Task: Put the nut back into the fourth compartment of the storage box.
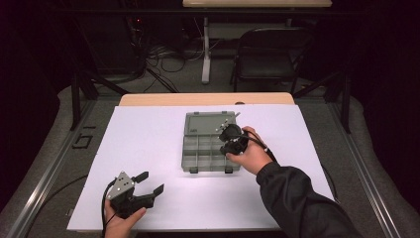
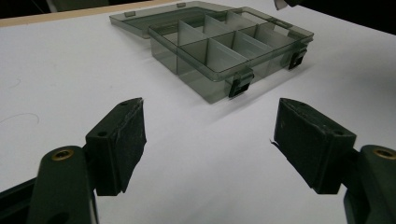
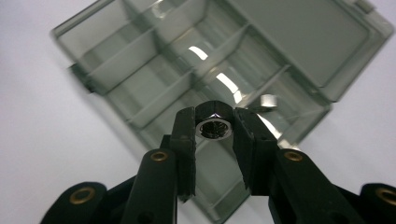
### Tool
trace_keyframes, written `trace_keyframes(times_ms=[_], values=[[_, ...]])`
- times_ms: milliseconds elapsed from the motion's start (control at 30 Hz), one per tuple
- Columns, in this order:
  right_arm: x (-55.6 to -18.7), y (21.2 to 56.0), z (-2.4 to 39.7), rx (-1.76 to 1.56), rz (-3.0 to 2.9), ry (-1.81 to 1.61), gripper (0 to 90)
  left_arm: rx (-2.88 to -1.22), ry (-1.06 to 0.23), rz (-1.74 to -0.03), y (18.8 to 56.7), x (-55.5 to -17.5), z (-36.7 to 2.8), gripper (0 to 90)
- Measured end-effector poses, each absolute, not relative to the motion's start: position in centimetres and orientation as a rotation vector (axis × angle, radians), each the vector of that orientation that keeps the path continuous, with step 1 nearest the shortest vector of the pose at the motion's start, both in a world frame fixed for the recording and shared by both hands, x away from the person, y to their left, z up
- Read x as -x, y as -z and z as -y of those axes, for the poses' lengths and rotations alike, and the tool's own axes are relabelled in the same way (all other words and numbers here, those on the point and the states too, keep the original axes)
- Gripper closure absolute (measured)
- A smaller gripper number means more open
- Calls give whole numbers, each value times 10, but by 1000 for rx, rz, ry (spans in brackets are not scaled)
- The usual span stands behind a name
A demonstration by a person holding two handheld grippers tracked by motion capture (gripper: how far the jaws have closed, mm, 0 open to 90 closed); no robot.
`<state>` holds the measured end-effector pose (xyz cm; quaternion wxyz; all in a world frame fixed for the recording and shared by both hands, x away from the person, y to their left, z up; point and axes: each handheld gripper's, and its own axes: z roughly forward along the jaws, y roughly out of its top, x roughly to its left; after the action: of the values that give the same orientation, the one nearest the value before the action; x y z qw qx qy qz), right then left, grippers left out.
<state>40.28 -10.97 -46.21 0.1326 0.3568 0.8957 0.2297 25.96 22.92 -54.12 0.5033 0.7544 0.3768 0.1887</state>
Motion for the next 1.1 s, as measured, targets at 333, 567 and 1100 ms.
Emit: trace_keyframes(times_ms=[333,567,1100], values=[[-437,482,121,-1193,-2507,-636,702,-1821,-456,-910,541,-260,-229,249],[-447,491,125,-1236,-2522,-547,702,-1814,-456,-914,541,-259,-230,249],[-436,480,135,-1230,-2496,-644,537,-1820,-461,-924,542,-259,-230,249]])
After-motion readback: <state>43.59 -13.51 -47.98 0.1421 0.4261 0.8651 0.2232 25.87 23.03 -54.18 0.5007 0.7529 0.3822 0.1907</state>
